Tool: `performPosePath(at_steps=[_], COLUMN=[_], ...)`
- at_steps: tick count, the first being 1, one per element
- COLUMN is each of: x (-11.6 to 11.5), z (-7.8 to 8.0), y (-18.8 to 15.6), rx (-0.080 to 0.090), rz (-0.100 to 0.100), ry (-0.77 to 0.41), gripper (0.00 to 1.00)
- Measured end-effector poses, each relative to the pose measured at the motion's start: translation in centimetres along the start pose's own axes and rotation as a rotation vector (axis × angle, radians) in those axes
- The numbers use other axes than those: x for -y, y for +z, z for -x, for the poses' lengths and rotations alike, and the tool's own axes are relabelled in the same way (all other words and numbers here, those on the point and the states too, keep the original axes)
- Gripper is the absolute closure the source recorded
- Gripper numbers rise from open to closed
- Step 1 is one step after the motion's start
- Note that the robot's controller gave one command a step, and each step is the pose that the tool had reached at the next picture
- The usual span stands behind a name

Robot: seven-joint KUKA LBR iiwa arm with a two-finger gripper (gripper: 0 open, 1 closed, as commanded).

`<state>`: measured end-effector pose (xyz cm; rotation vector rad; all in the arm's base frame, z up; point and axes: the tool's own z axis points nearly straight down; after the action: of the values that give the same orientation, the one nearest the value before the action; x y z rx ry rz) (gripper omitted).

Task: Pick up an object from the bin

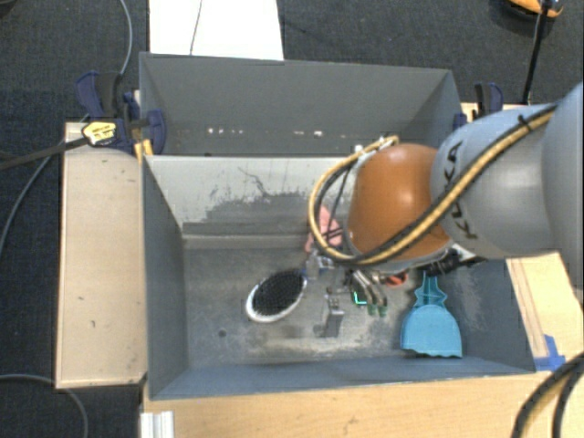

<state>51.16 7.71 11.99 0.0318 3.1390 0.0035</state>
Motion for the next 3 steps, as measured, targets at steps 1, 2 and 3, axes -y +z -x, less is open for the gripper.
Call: performPosePath(at_steps=[1, 2, 3], x=[-2.0, -5.3, -8.0], z=[0.6, 1.0, 4.9], y=[0.8, 1.7, 4.1], rx=[0.005, 0.006, 0.018], rz=[-0.002, 0.003, 0.001], ry=[0.066, 0.067, -0.240], gripper=[0.00, 0.00, 1.00])
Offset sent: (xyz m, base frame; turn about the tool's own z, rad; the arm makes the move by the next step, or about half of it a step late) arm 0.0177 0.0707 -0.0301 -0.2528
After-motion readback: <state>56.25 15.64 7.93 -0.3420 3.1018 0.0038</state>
